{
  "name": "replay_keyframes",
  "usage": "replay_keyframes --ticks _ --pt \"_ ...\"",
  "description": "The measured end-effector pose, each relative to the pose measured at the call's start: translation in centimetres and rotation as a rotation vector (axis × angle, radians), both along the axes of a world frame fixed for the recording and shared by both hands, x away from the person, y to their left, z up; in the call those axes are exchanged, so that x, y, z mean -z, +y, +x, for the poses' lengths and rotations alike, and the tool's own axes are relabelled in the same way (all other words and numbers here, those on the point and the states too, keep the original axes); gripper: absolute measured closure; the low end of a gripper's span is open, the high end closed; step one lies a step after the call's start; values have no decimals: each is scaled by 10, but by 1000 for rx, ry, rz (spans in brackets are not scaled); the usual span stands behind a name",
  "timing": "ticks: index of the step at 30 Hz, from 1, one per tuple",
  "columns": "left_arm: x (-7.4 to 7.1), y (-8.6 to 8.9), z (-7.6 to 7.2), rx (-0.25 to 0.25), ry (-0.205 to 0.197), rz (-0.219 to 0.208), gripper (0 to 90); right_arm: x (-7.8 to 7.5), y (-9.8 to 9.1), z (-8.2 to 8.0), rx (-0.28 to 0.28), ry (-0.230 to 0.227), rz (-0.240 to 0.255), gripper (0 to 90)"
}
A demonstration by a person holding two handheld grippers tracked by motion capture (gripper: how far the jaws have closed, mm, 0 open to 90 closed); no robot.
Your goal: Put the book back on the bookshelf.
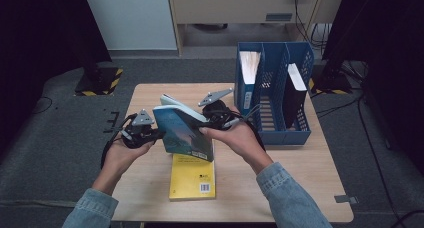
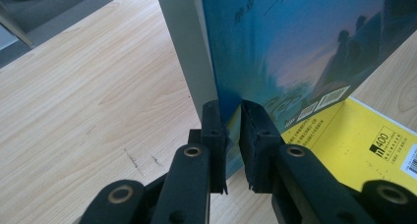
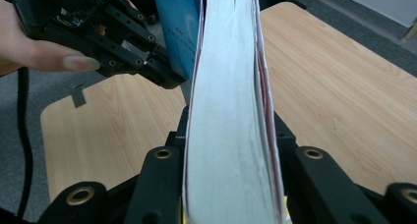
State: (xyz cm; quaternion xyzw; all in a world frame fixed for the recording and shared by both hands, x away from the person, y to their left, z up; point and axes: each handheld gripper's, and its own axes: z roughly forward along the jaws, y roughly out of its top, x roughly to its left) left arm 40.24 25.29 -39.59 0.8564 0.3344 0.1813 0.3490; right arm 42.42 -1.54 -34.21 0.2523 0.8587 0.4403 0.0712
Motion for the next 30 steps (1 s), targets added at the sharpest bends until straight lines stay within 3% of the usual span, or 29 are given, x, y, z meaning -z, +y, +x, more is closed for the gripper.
replay_keyframes --ticks 15,18,19,21,22,26,27,28,30 --pt "1 1 -1 -3 3 -10 800 2 4 3 11 5 -13 707" --pt "3 2 0 -21 -15 -15 759 2 3 5 25 8 -5 721" --pt "4 3 -1 -37 -25 -15 735 2 2 5 24 8 -6 723" --pt "9 7 -7 -91 -47 -29 582 2 3 5 23 5 0 727" --pt "14 11 -12 -109 -52 -39 547 2 3 4 28 8 1 728" --pt "46 27 -31 -186 -37 -57 423 2 1 7 45 30 20 730" --pt "46 27 -31 -186 -37 -57 353 2 1 7 45 30 20 730" --pt "63 34 -36 -237 -36 -31 270 2 1 9 54 39 24 731" --pt "78 39 -36 -250 -1 5 204 2 1 10 65 49 28 732"
